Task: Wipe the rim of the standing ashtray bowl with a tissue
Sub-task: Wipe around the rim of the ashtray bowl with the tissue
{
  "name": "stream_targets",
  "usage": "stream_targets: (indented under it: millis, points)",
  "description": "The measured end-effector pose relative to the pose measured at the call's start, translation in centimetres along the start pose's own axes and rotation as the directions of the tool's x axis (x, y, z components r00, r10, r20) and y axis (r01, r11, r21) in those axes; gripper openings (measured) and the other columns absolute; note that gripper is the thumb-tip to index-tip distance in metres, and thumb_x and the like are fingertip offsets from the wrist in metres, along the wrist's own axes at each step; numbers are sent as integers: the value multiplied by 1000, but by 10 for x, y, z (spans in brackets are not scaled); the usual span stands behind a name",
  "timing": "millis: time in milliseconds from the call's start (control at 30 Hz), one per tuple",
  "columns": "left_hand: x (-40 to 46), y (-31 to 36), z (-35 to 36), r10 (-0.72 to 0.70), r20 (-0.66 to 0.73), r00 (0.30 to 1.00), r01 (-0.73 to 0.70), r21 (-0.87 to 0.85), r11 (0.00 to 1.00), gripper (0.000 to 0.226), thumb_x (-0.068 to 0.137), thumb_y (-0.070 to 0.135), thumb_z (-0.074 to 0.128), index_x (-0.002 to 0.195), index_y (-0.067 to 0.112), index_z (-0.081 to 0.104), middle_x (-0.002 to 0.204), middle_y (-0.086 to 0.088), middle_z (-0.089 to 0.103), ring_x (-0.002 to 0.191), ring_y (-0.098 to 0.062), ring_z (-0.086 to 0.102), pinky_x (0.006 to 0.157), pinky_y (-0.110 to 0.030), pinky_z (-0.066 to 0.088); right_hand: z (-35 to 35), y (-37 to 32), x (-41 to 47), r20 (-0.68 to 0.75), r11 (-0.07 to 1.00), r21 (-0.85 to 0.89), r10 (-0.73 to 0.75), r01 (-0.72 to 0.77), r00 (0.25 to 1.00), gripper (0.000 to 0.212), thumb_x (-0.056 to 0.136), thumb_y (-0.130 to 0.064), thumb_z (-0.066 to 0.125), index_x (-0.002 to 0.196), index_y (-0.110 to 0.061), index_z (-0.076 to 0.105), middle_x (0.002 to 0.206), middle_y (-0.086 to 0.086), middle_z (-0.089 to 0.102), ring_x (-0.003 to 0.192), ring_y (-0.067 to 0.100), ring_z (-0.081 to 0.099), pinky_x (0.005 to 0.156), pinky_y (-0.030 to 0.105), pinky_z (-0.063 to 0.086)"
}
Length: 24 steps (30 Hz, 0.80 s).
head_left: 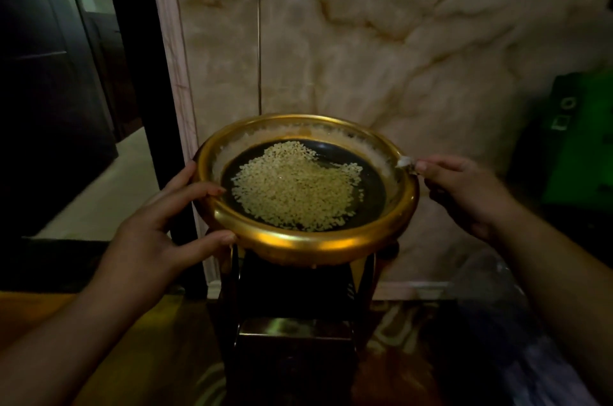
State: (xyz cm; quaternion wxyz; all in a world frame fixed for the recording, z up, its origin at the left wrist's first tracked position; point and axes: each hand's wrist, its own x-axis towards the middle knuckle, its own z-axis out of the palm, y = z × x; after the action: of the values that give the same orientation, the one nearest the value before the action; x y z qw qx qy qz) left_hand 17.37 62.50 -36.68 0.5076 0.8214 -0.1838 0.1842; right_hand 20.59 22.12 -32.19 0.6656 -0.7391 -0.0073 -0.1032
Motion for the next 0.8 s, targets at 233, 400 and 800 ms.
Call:
stream_targets:
  millis: [233,400,800]
  points:
    - [-1,-3,0,22,9,1000,-23,26,999,61,57,50,80,117,53,66,160,28,30,145,5,32,115,-28,29,14,6,-47,-90,995,7,-100,101,991,23,72,-31,74,91,-19,82,80,-9,78,65,-3,60,62,20,45]
    - [0,-6,0,35,9,999,-35,18,999,60,58,52,80,116,58,64,161,28,30,146,2,33,114,-30,31,38,-2,-76,-114,975,20,-216,220,970,13,71,-23,74,81,-24,82,92,-6,81,87,0,73,69,8,51]
    - [0,-9,2,52,8,999,-52,14,999,60,59,60,76,118,57,63,162,25,27,149,-3,30,114,-30,29,109,8,-131,-305,951,-67,-306,301,902,15,77,-29,77,91,-27,82,96,-12,80,98,1,72,80,10,52]
